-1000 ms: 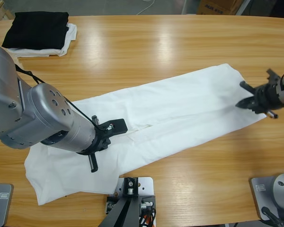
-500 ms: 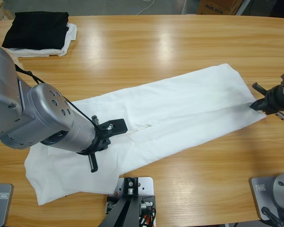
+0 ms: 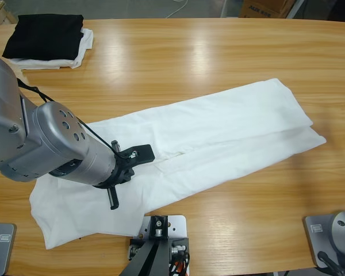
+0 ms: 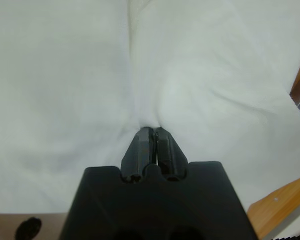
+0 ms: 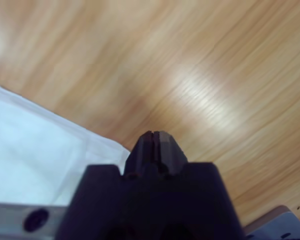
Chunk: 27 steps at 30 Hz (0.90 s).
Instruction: Fold clothes
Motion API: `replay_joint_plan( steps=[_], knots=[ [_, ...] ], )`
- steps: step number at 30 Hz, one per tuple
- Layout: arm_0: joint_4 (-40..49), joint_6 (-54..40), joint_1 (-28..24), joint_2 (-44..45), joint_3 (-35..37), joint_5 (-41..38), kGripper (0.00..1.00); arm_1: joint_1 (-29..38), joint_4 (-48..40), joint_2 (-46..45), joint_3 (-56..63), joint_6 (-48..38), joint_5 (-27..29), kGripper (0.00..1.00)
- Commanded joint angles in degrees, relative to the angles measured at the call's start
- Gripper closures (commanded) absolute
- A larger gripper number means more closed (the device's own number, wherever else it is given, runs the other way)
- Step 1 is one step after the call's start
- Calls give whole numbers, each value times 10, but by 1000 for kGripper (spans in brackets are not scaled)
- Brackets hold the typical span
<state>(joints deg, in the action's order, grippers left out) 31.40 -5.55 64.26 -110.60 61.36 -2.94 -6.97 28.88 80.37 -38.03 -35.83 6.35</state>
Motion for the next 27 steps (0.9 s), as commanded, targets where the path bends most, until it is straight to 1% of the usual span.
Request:
replay_joint_plan(
  steps=[1,2,3,5,6,7,9,11,12,13,14,16,17,19,21,27],
  knots=[
    [-2,3,9,-31,-37,7,1000,7,-59,7,-17,86,-249,963],
    [-2,3,11,-30,-37,7,1000,-7,-72,39,-18,91,-295,682],
    [-1,3,12,-30,-37,6,1000,-22,-84,75,-21,100,-333,420],
    [1,3,12,-24,-39,6,1000,-47,-88,139,-30,109,-359,129],
    [2,2,12,-19,-40,7,1000,-62,-87,160,-32,112,-360,32],
    [2,2,12,-14,-42,7,1000,-78,-86,174,-32,116,-356,3],
    [0,1,12,-7,-45,6,1000,-104,-84,182,-30,131,-346,0],
    [0,-1,12,-3,-45,6,1000,-108,-84,167,-28,141,-345,0],
    [-1,-1,12,-1,-45,7,849,-108,-84,157,-28,142,-349,0],
    [-3,-1,12,1,-45,7,250,-109,-83,149,-27,141,-353,0],
    [-4,-1,10,2,-44,7,69,-115,-77,147,-27,141,-356,0],
    [-6,-1,7,6,-44,6,65,-142,-57,155,-26,139,-368,0],
    [-6,-1,4,6,-45,5,81,-157,-46,163,-27,134,-386,0],
    [-5,-1,-2,2,-51,6,88,-182,-2,186,-38,115,-401,0],
    [-6,-1,-11,-1,-55,6,92,-199,10,193,-39,92,-398,0],
    [-5,-3,-19,0,-55,7,92,-254,9,234,-34,76,-394,0]
  ],
)
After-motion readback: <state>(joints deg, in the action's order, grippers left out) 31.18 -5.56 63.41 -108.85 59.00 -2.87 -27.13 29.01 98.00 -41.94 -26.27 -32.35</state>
